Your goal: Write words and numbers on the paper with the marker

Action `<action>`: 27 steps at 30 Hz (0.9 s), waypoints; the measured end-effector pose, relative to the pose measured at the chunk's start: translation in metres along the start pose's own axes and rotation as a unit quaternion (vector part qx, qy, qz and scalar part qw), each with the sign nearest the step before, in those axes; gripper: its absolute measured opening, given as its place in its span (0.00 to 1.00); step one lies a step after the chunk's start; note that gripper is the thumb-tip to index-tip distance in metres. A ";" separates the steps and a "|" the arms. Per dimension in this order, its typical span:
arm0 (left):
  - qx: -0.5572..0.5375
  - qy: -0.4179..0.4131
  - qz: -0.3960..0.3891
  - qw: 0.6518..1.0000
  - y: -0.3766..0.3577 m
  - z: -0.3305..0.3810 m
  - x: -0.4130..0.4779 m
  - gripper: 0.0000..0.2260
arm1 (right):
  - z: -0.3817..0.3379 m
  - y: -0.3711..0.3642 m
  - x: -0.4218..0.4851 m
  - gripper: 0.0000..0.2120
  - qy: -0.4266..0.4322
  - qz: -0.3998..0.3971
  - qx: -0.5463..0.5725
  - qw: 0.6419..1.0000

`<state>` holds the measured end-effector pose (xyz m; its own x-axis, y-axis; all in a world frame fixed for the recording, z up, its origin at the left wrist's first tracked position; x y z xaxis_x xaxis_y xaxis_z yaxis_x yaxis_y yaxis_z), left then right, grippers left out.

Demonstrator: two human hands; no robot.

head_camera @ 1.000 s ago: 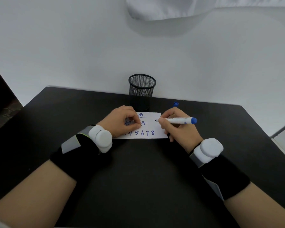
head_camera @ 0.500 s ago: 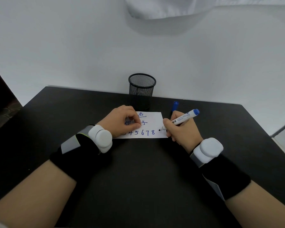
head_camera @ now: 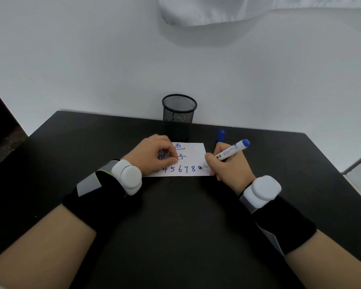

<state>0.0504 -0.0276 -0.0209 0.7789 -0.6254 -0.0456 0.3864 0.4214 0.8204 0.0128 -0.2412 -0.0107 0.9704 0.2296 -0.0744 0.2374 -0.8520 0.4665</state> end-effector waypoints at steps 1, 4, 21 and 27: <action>-0.001 0.001 -0.001 1.000 0.000 0.000 0.000 0.03 | 0.001 0.000 0.000 0.12 -0.001 0.006 -0.002 1.000; -0.001 0.001 0.001 1.000 0.000 0.000 0.000 0.03 | 0.002 0.001 0.002 0.11 -0.003 0.016 -0.002 1.000; 0.002 -0.001 0.005 1.000 0.000 0.001 0.000 0.03 | 0.002 0.013 -0.001 0.10 -0.024 0.013 0.031 0.999; -0.002 0.003 0.002 1.000 0.000 0.001 0.000 0.04 | 0.005 0.011 -0.003 0.10 -0.022 -0.002 0.028 0.999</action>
<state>0.0502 -0.0280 -0.0204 0.7833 -0.6200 -0.0448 0.3846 0.4269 0.8184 0.0124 -0.2537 -0.0094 0.9700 0.2137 -0.1164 0.2429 -0.8759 0.4169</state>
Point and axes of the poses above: each hand's wrist, its own x-axis towards the middle knuckle, its own y-axis out of the back of the hand, z = x × y, the point moved 3 cm from there along x, towards the middle knuckle, and after that the axes turned 15 degrees about -z, right-handed, at the moved point
